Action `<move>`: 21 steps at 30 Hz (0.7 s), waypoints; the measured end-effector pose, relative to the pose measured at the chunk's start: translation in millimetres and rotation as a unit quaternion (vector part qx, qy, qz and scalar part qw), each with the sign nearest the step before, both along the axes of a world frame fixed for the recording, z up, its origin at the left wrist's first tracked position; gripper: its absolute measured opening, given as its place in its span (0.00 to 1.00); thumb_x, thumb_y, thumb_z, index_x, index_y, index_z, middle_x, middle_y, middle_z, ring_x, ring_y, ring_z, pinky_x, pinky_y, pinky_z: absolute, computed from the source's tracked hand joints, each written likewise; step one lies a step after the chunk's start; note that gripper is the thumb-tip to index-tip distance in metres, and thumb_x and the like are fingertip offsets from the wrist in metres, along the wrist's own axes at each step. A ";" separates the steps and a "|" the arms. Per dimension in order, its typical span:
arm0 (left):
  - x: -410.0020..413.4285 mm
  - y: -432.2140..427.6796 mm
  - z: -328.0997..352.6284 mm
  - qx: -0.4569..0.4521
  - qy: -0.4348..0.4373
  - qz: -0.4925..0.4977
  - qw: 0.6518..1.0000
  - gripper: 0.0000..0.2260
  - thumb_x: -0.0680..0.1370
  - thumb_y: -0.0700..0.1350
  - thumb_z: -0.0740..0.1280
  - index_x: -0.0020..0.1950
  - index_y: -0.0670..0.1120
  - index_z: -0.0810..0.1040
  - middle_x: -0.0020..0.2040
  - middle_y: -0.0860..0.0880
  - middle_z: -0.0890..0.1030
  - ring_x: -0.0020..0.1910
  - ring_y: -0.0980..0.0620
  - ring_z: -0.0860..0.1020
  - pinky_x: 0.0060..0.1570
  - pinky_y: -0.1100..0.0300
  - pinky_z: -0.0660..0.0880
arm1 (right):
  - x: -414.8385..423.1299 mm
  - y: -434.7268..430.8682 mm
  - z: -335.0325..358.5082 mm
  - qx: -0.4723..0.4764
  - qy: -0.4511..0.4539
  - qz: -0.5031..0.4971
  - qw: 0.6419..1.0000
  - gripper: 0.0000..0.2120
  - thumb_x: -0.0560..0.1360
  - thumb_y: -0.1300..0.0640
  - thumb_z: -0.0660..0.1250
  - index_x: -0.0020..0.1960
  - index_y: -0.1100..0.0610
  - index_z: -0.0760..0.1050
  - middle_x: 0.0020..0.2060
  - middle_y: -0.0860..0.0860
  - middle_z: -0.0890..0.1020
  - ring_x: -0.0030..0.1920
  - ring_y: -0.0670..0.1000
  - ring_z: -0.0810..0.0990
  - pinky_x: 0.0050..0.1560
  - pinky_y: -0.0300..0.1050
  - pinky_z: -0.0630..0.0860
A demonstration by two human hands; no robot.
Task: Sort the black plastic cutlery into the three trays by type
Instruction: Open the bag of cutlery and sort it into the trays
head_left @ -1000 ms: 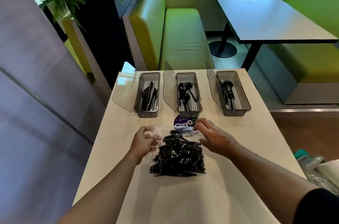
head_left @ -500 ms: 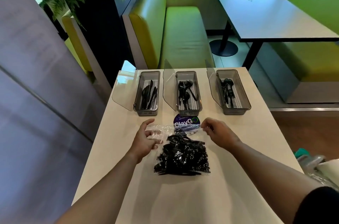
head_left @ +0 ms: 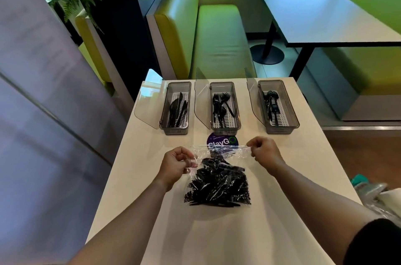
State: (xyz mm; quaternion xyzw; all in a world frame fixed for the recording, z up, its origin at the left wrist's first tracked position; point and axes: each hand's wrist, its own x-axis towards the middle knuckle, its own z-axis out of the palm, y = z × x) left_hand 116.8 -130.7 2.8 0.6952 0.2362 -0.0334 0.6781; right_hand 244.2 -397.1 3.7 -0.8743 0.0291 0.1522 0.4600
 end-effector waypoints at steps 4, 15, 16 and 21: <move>-1.9 1.2 -2.8 0.028 -0.001 -0.006 1.000 0.11 0.74 0.27 0.69 0.48 0.42 0.81 0.47 0.44 0.83 0.41 0.47 0.83 0.32 0.62 0.74 | 6.0 6.0 11.5 0.164 0.100 -0.124 0.973 0.13 0.74 0.76 0.60 0.49 0.62 0.74 0.37 0.60 0.77 0.32 0.52 0.75 0.31 0.45 0.72; 4.6 -1.1 -1.2 0.054 -0.010 -0.002 0.998 0.16 0.73 0.26 0.70 0.52 0.46 0.79 0.41 0.44 0.83 0.37 0.49 0.82 0.33 0.59 0.74 | 11.7 19.2 32.5 0.206 0.070 -0.083 0.972 0.16 0.77 0.77 0.57 0.44 0.62 0.78 0.40 0.57 0.78 0.37 0.51 0.76 0.37 0.44 0.75; 5.4 -1.2 -1.3 0.054 -0.009 -0.002 0.999 0.15 0.74 0.27 0.70 0.52 0.45 0.79 0.40 0.44 0.83 0.36 0.51 0.82 0.32 0.60 0.73 | 10.3 20.0 32.0 0.185 0.049 -0.056 0.980 0.17 0.77 0.77 0.58 0.44 0.60 0.80 0.42 0.57 0.79 0.39 0.51 0.76 0.40 0.46 0.77; 9.8 -0.5 -2.9 0.040 -0.005 0.004 0.999 0.13 0.76 0.28 0.69 0.53 0.44 0.79 0.40 0.44 0.83 0.35 0.51 0.82 0.32 0.60 0.72 | 6.8 18.3 29.5 -0.021 -0.102 0.159 0.982 0.13 0.75 0.66 0.72 0.52 0.49 0.81 0.50 0.50 0.78 0.49 0.48 0.76 0.55 0.44 0.76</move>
